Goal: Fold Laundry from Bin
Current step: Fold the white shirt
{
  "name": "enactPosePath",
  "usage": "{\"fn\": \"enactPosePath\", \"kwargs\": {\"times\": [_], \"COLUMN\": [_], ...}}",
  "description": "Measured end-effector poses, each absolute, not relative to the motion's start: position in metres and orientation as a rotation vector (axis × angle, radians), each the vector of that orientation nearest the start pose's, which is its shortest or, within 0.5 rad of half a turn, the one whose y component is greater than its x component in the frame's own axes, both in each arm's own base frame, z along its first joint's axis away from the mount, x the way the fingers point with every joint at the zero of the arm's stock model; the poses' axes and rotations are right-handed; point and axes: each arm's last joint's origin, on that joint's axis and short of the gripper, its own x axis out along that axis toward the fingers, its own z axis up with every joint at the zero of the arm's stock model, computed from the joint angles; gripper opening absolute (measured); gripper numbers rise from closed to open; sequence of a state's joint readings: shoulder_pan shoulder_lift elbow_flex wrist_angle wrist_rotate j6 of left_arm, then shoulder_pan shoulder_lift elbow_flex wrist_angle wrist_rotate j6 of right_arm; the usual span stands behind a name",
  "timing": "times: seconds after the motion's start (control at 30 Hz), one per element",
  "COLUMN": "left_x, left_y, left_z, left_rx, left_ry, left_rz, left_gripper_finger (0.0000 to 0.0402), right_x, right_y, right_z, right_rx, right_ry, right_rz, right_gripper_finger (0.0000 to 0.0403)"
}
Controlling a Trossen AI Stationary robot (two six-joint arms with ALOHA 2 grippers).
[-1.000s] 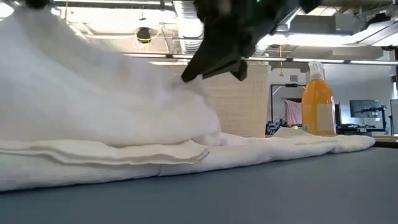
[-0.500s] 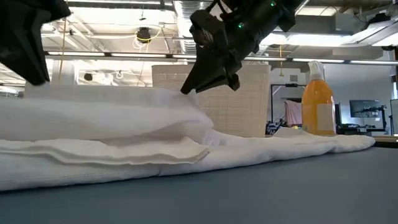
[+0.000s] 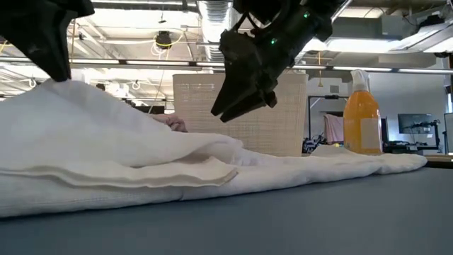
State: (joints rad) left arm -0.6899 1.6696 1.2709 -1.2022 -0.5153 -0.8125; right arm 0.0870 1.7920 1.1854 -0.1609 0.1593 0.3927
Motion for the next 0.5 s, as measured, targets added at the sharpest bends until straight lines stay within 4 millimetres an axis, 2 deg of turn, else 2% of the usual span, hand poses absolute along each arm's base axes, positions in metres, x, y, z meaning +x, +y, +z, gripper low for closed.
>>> {"fn": "enactPosePath", "kwargs": {"times": [0.17,0.37,0.5], "left_x": [0.234,0.225,0.222], "left_y": [-0.161,-0.14,-0.165], "left_z": [0.244,0.261,0.279], "left_rx": [0.136,0.06,-0.083], "left_ry": [1.34,1.406,1.245], "left_rz": [0.275,0.305,0.059], "left_gripper_finger": [0.0044,0.0104,0.0122], "right_x": [0.379,0.378,0.376], "right_y": [0.049,0.054,0.066], "right_z": [0.201,0.198,0.198], "right_rx": [0.241,0.237,0.225], "right_ry": [0.721,0.698,0.705], "right_rz": [-0.15,-0.137,-0.106], "right_gripper_finger": [0.0203,0.0193,0.0188]}}
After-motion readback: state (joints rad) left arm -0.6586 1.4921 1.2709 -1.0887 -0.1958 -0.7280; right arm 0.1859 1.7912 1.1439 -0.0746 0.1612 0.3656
